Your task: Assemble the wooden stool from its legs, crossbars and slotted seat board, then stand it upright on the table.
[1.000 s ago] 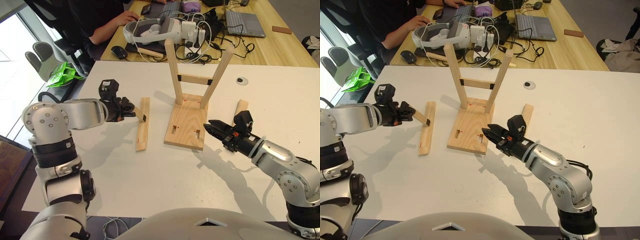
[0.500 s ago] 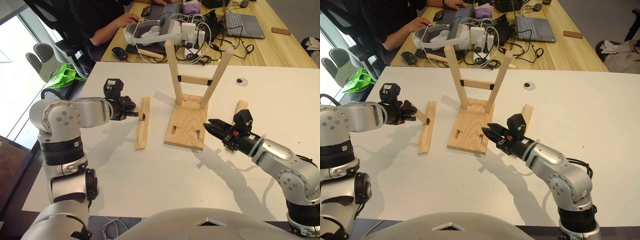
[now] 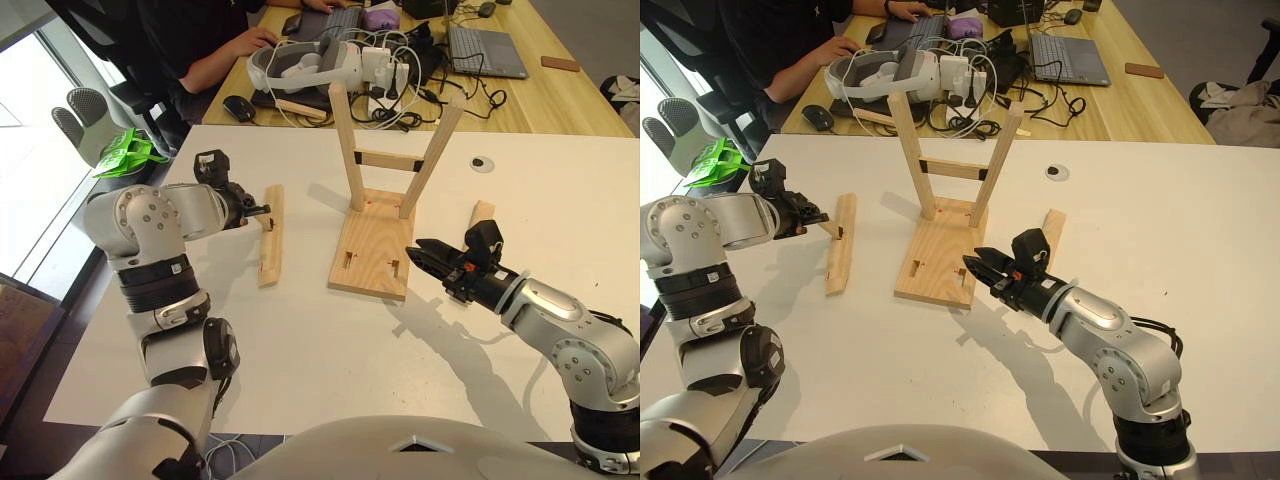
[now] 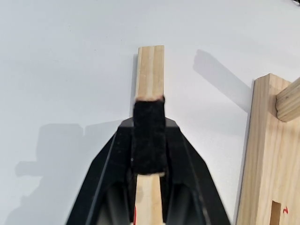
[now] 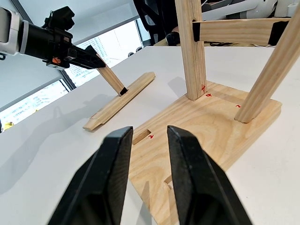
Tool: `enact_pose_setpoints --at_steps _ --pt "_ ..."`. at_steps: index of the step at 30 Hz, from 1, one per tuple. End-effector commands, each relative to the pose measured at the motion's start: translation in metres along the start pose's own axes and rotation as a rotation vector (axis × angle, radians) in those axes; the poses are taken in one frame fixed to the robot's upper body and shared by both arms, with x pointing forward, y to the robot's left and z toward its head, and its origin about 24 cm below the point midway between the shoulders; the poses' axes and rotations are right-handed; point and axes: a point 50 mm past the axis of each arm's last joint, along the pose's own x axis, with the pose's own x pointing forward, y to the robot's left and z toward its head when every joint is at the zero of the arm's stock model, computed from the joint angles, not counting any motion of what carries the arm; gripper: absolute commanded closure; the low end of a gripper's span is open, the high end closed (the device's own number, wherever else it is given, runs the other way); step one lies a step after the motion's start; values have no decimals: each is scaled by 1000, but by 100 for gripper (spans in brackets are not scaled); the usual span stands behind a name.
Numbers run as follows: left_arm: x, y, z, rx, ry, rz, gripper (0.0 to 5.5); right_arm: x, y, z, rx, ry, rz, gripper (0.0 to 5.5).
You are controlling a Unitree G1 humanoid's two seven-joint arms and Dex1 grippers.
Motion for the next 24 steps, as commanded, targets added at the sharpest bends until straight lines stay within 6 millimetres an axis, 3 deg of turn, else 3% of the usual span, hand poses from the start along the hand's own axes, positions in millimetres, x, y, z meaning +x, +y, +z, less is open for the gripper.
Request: enact_pose_setpoints --at_steps 1,10,24 --pt "7 -10 -22 96 124 -114 509 -1 -1 0 -9 14 -8 414" --pt "-12 -23 -24 467 251 -293 509 0 -2 0 -17 24 0 414" --pt "-3 -32 -15 700 341 -356 509 3 0 -1 -29 36 16 414"
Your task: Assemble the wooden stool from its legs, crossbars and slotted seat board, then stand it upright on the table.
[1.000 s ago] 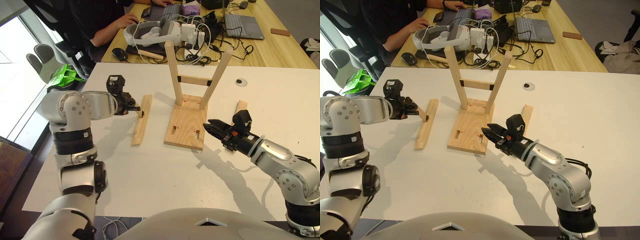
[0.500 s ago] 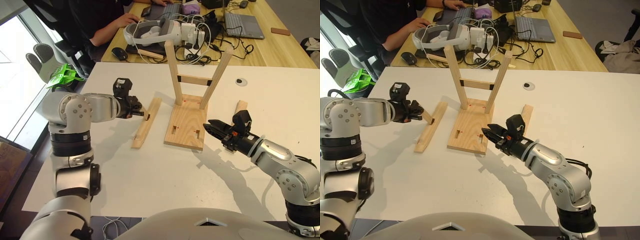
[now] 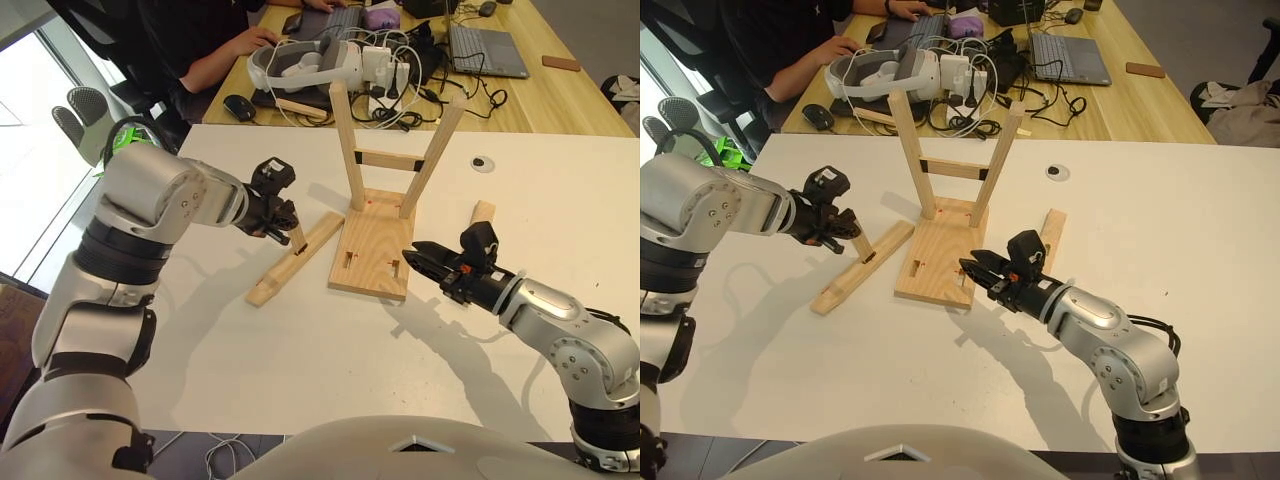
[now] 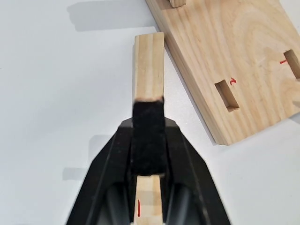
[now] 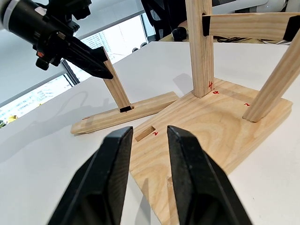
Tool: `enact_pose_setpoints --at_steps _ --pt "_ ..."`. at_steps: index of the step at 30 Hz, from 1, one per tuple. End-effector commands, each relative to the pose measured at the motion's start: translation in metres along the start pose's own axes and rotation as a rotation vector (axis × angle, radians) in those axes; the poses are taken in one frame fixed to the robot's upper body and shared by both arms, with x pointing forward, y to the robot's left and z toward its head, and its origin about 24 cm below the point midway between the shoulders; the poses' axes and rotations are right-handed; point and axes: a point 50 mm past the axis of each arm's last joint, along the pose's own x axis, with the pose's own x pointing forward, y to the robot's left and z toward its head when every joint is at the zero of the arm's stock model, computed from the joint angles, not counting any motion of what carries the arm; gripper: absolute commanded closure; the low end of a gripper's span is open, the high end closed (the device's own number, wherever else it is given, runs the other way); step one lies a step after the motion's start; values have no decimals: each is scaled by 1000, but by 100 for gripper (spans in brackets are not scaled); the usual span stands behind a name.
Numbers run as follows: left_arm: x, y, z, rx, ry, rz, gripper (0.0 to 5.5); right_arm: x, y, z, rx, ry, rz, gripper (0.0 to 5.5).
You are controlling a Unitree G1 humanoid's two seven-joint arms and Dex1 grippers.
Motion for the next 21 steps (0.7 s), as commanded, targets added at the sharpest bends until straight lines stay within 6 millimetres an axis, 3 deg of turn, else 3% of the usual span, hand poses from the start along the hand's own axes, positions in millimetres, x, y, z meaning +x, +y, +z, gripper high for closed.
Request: enact_pose_setpoints --at_steps 1,10,13,17,21 --pt "14 1 -16 -16 88 -28 473 0 -2 1 -14 15 -9 414" --pt "5 -2 -3 -97 1 -56 345 -1 -3 0 -12 21 -12 414" --pt "-4 -3 -5 -126 -17 -82 345 -2 -3 -1 -10 21 -14 414" --pt "-25 9 -21 -187 -77 -97 345 -6 -2 -2 -4 9 -33 414" --pt "-58 14 -28 -209 -251 -143 345 -12 -1 -2 3 -18 -60 414"
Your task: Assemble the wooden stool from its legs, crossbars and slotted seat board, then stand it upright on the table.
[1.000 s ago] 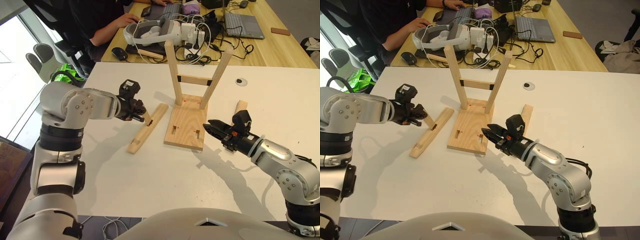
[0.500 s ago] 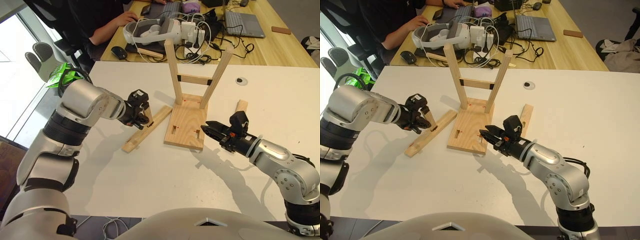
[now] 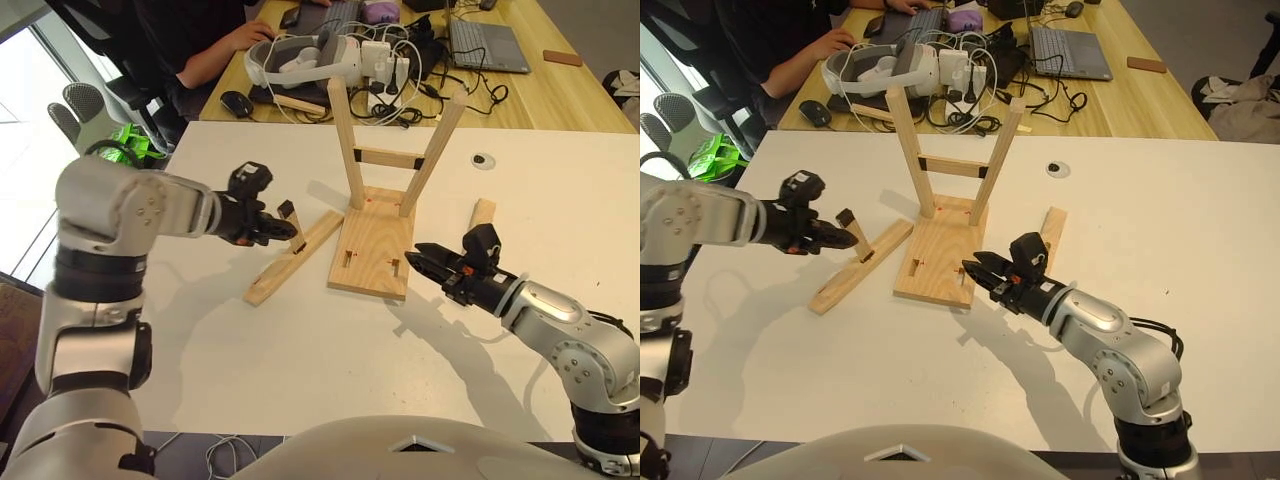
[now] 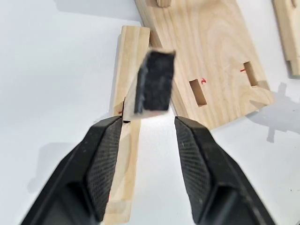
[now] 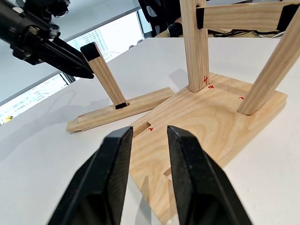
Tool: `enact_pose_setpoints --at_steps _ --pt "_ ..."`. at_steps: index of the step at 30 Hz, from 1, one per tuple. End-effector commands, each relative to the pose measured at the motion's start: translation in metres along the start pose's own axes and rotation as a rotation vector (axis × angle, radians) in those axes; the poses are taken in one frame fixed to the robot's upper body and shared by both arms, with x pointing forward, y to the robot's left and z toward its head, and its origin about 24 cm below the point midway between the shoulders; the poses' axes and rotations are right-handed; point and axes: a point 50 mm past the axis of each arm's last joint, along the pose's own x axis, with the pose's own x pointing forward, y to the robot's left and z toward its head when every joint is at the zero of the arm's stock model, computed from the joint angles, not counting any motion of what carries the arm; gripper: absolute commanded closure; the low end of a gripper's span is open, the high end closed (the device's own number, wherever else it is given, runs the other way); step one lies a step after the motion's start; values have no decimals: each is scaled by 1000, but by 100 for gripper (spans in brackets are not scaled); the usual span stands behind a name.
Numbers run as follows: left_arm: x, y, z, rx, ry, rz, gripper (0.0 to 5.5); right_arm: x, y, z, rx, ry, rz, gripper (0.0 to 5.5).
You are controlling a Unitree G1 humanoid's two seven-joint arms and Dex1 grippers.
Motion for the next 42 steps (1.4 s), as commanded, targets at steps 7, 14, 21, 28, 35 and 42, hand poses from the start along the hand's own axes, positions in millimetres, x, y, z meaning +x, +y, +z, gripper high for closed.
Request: enact_pose_setpoints --at_steps 7,14,21,28,35,42 --pt "-62 2 58 215 -865 120 345 15 -9 38 4 -258 -76 414" --pt "9 -60 6 225 -930 -63 345 32 -1 57 81 -369 -8 414" --pt "23 -57 38 246 -1049 -2 345 38 3 58 102 -359 30 414" --pt "59 -54 31 216 -972 -14 345 42 -1 61 88 -341 42 414" --pt "56 -29 37 222 -980 68 345 42 -4 61 82 -326 38 414" --pt "61 -22 29 205 -952 81 345 42 -4 61 78 -312 45 414"
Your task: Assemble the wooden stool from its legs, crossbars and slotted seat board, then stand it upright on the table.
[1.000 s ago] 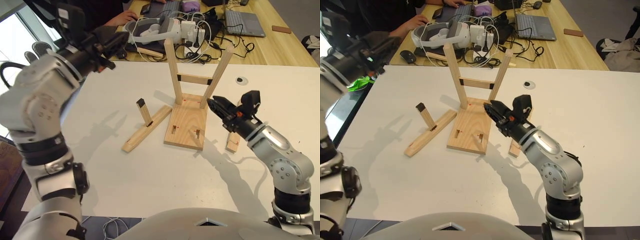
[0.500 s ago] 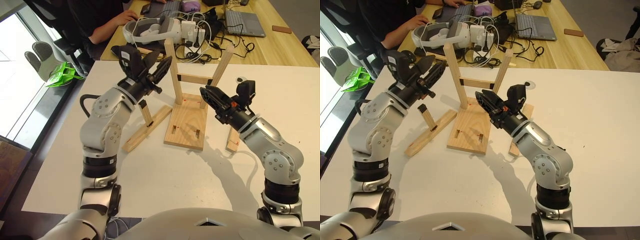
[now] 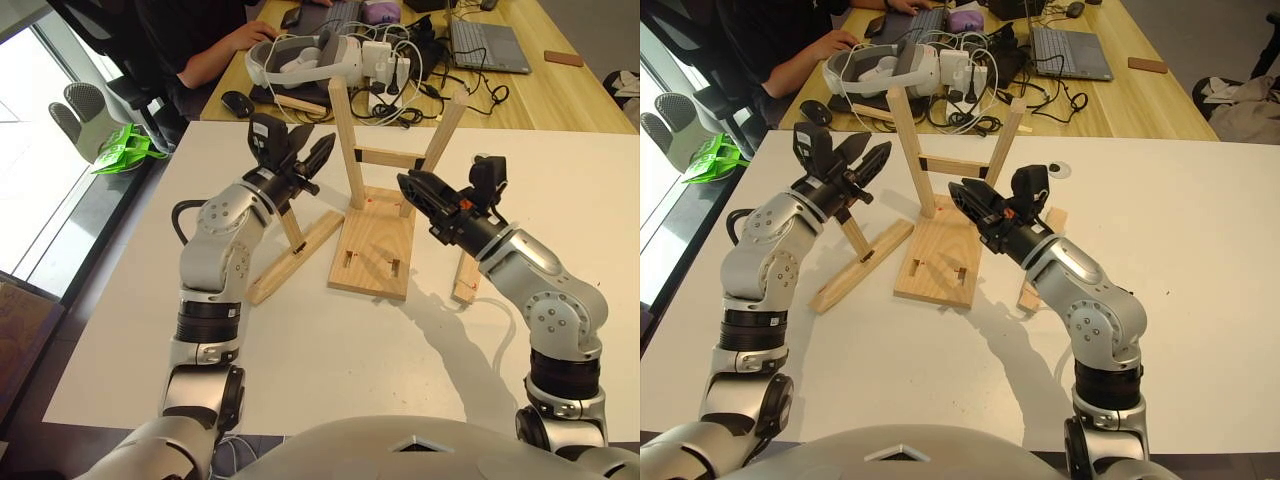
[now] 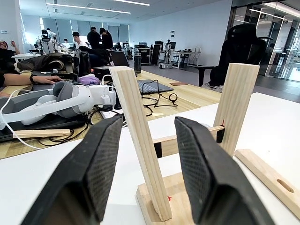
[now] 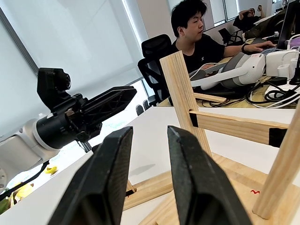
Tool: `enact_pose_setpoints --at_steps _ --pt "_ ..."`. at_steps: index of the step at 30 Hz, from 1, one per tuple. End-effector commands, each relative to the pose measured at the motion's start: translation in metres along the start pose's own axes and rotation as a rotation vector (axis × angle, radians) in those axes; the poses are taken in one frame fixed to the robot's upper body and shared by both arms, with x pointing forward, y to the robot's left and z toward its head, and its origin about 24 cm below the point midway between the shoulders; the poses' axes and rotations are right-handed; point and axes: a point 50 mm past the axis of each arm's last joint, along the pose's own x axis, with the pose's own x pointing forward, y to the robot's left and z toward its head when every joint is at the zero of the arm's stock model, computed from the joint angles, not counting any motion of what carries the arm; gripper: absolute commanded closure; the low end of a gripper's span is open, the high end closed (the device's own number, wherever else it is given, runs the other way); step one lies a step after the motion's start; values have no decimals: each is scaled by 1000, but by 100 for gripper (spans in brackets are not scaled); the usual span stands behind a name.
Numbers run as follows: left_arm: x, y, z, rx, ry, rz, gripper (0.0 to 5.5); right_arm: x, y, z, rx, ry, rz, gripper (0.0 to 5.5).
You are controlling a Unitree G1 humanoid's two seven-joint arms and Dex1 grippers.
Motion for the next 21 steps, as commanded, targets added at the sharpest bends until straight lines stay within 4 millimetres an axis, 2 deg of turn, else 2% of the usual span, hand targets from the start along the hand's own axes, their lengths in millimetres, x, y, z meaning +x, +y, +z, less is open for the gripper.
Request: enact_pose_setpoints --at_steps 1,6,8,12,14,16,21 --pt "-4 3 -6 1 20 14 345 0 -1 3 -10 14 11 414" --pt "-7 11 -10 -30 29 62 345 1 -1 3 -9 22 21 414" --pt "-4 19 4 -25 -10 76 345 1 -2 3 -11 25 22 414" --pt "5 32 53 17 -137 86 345 1 -4 5 -17 26 21 414" --pt "7 33 66 27 -170 77 345 1 -4 5 -20 26 20 414" --pt "6 27 60 17 -152 54 345 1 -4 5 -20 27 21 414" --pt "-8 17 7 -61 10 54 345 3 -3 5 -23 41 38 414"
